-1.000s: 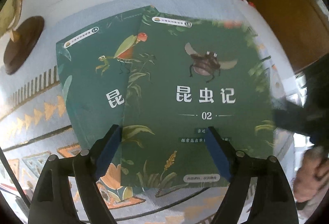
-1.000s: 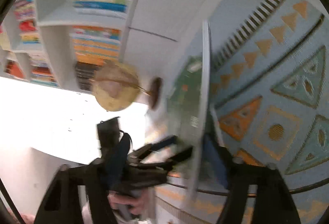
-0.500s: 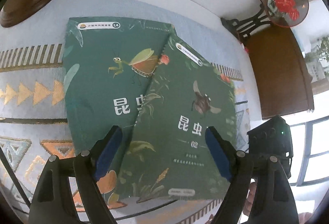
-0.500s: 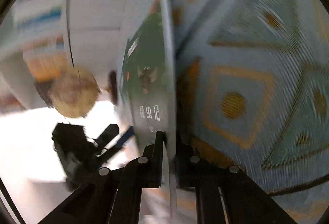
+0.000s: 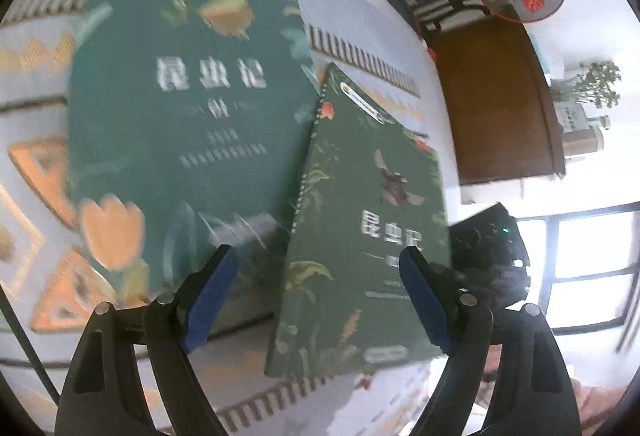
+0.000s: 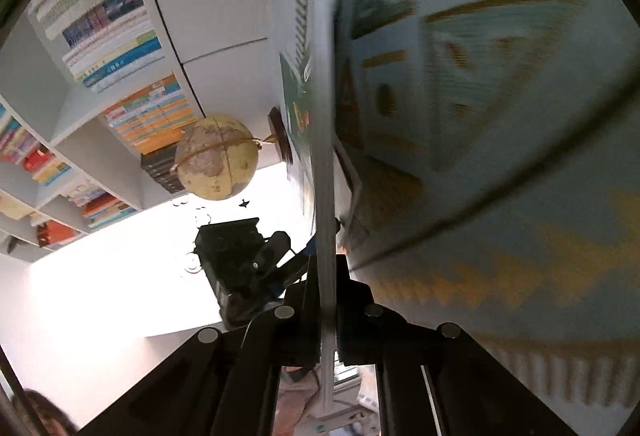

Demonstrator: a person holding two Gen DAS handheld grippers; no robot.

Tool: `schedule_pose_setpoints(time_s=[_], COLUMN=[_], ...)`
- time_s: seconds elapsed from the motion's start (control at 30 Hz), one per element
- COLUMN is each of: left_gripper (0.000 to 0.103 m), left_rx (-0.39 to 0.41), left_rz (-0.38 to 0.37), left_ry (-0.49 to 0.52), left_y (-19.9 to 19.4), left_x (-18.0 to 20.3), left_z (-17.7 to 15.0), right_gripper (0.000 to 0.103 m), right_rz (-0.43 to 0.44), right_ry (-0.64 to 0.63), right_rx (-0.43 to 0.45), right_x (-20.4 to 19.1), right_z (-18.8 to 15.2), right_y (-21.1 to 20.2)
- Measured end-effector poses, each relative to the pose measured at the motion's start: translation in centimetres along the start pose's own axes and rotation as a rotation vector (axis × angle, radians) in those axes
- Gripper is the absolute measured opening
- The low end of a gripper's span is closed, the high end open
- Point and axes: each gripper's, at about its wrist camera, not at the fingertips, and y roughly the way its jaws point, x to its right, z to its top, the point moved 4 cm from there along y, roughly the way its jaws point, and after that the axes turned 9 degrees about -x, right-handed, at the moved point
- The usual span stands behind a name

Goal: Organize books

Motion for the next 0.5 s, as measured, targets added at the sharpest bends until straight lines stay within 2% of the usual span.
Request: schedule_pose_setpoints(time_s=[0.03, 0.07, 0.1, 0.13, 0.17, 0.3, 0.4, 0.5], left_gripper=[0.077, 0.075, 0.053, 0.048, 0.045, 0.036, 0.031, 0.031], left_rx=[-0.040, -0.010, -0.014, -0.036, -0.044, -0.009, 0.004, 0.012], left_rz=[-0.012, 0.004, -0.001, -0.012, 0.019, 0.114, 0.189, 0.265], left_ry=[-0.007, 0.016, 0.033, 0.023, 0.017, 0.108, 0.155, 0.198], left_y=[0.9, 0.9, 1.1, 1.6, 2.1, 2.3, 2.4, 3.0], left_x=[0.1, 0.5, 0.9, 0.9, 1.0, 2.5, 3.4, 3.9], left_z=[-0.3, -0.3, -0.4, -0.7, -0.8, -1.4, -1.5, -1.5], right_gripper=[0.005, 0.005, 0.005, 0.005, 0.005, 0.005, 0.005, 0.006], right_rz=[-0.020, -0.039, -0.049, -0.065, -0.080, -0.197, -0.234, -0.362], right_ry=[0.006, 0.019, 0.022, 0.009, 0.010, -0.004, -0.020, -0.120], right_rx=[0.000, -0.002, -0.003, -0.010, -0.015, -0.011, 0.006, 0.034], right_x=[0.3, 0.9, 1.2, 1.2, 1.2, 1.4, 1.2, -0.1], right_z=[-0.1, -0.3, -0.3, -0.3, -0.3, 0.0, 0.0, -0.2], right_y=[-0.4, -0.8, -1.1, -1.1, -1.0, -0.6, -0.6, -0.5])
